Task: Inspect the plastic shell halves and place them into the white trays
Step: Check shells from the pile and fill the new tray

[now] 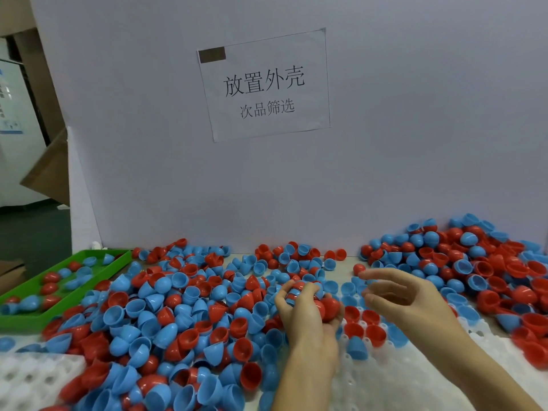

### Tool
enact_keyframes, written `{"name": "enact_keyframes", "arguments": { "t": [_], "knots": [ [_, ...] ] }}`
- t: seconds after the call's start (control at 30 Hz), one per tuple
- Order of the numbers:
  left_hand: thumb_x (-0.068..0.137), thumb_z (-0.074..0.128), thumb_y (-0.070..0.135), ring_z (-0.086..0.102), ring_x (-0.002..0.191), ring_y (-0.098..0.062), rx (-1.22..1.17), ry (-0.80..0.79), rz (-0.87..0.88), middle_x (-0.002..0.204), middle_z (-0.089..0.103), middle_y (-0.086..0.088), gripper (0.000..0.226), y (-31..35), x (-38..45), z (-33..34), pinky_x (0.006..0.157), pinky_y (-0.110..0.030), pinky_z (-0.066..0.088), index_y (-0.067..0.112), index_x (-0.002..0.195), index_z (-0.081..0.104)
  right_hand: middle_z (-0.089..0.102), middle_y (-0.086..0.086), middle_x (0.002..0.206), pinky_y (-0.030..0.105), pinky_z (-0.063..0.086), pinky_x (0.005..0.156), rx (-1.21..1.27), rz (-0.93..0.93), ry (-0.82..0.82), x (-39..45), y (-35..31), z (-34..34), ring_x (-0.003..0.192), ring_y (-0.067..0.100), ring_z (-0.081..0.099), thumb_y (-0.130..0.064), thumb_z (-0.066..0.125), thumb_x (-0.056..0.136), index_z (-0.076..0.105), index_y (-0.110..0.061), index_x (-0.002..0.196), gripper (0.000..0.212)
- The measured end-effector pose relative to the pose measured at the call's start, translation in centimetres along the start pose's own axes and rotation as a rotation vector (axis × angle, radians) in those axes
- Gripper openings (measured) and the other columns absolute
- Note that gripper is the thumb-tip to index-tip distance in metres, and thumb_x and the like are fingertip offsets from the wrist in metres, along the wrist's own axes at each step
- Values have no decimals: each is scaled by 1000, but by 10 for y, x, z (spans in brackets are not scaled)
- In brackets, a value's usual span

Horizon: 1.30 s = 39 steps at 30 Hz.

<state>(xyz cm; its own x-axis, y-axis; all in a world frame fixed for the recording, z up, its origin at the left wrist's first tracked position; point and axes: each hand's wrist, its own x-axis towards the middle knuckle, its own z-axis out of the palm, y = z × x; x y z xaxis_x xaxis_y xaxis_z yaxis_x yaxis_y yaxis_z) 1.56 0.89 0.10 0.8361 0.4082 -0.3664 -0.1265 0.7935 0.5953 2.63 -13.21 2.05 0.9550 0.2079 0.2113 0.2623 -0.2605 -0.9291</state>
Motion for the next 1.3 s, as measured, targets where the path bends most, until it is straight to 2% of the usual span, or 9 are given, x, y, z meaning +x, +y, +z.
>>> {"name": "enact_keyframes", "arguments": {
  "t": [0.13, 0.23, 0.4, 0.57, 0.83, 0.97, 1.03, 1.1, 1.3],
  "knots": [
    [88, 65, -4, 59, 90, -31, 12, -24, 70, 122, 51, -19, 47, 4, 2, -1, 53, -34, 56, 28, 121, 54, 71, -21, 82, 12, 51, 62, -430, -14, -234, 0, 4, -19, 74, -2, 67, -29, 79, 81, 74, -35, 90, 12],
    [89, 65, -3, 60, 93, -32, 10, -27, 69, 121, 50, -17, 47, 6, 4, -2, 55, -36, 56, 30, 120, 55, 68, -18, 83, 14, 48, 63, -702, -33, -359, -2, 6, -10, 76, 3, 62, -45, 81, 74, 72, -44, 92, 21],
    [89, 65, -3, 59, 98, -36, 6, -19, 63, 122, 48, -14, 48, 6, 5, -4, 58, -38, 57, 29, 123, 54, 63, -22, 101, 19, 54, 78, -872, -139, -322, -2, 18, 18, 83, 2, 58, -40, 78, 82, 68, -37, 119, 38],
    [89, 66, -3, 60, 92, -32, 8, -10, 75, 119, 50, -15, 46, 4, 7, -4, 57, -37, 57, 29, 121, 55, 67, -17, 85, 18, 53, 70, -786, -201, -154, 0, 14, 17, 76, 4, 61, -26, 68, 92, 78, -30, 104, 16],
    [88, 66, -4, 60, 85, -27, 9, 7, 56, 122, 53, -19, 47, 2, 6, -3, 55, -36, 57, 30, 119, 56, 46, -4, 54, 17, 53, 62, -13, -189, 33, -7, -8, 2, 51, 7, 44, 9, 70, 81, 70, -36, 110, 54],
    [89, 66, -4, 60, 88, -28, 22, 5, 41, 122, 52, -18, 48, 1, 6, -3, 55, -37, 57, 29, 122, 54, 56, 4, 59, 27, 58, 74, 415, -190, 11, -13, -26, 4, 68, 5, 63, -13, 82, 65, 64, -42, 123, 68],
    [90, 66, -2, 61, 89, -29, 35, 3, 47, 119, 53, -18, 48, 0, 5, -3, 55, -36, 58, 28, 124, 53, 75, 1, 86, 31, 49, 86, 480, -196, -3, -14, -29, 4, 102, 3, 69, -27, 88, 57, 51, -48, 135, 89],
    [90, 66, -1, 61, 89, -29, 40, 1, 53, 116, 54, -17, 46, 0, 5, -3, 55, -36, 59, 28, 123, 53, 72, -13, 116, 28, 46, 88, 416, -165, -40, -13, -30, 5, 113, 2, 65, -39, 92, 56, 39, -61, 138, 99],
    [89, 66, -3, 61, 88, -29, 38, 8, 47, 120, 54, -18, 47, 1, 3, -2, 56, -36, 59, 29, 121, 55, 76, -11, 105, 25, 51, 80, 327, -78, -2, -10, -20, 5, 98, 3, 71, -22, 76, 69, 56, -45, 125, 64]
  ]
}}
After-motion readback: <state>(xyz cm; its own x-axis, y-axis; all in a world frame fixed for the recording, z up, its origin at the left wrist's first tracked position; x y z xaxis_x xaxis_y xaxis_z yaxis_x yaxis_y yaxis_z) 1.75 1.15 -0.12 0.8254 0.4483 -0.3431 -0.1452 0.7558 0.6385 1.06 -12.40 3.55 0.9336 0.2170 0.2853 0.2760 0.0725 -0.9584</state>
